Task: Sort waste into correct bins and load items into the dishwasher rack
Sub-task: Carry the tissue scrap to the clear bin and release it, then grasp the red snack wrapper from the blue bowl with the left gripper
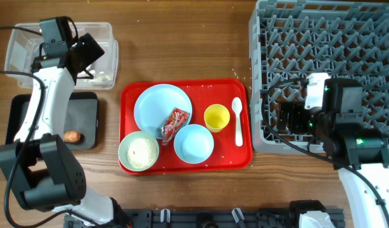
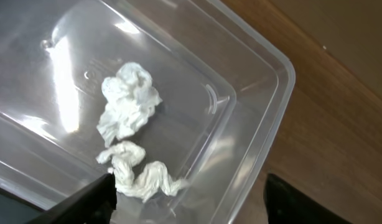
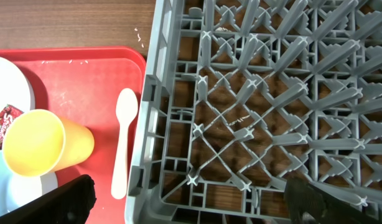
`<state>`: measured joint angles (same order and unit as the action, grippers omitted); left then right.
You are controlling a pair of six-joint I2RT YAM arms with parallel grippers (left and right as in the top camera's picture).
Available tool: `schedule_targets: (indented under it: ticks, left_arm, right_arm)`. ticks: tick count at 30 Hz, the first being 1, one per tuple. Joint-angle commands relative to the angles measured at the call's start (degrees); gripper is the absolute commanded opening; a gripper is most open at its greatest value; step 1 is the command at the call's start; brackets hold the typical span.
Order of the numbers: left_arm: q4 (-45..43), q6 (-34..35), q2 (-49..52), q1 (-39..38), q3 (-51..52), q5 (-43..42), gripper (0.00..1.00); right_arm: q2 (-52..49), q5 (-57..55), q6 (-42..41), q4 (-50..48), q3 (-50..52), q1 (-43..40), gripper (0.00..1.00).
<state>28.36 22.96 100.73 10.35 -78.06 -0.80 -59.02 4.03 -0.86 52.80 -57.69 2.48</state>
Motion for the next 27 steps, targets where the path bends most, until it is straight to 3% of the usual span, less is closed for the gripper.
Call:
schedule_targets:
  ticks: [1,7,10,13,27]
  left_arm:
    - [1.5,-0.7,-1.7,-0.9,0.1,-4.7,0.76]
    - [11.5,-4.7,-6.3,-11.3,0.1,-5.0,0.81]
    - [23.1,-4.8,-3.8,-20.1,0.3,-4.9,0.86]
    - [28.8,-4.8,0.0,-25.6,0.5,-4.5,0.89]
    - [32.8,-4.7,12.8,-33.5,1.3,-4.5,0.89]
  right_arm:
    - [0.0,0.5,-0.8,0.0,-1.2,0.3,1.0]
    - [0.0,0.5,-0.8,-0.1,-1.2,0.3,1.0]
    - [0.0,0.5,-0.8,0.2,-1.2,0.3,1.0]
    - [0.0,0.5,-0.8,0.2,-1.2,0.3,1.0]
    - [0.0,0.5,-0.8,0.3,-1.2,0.3,1.0]
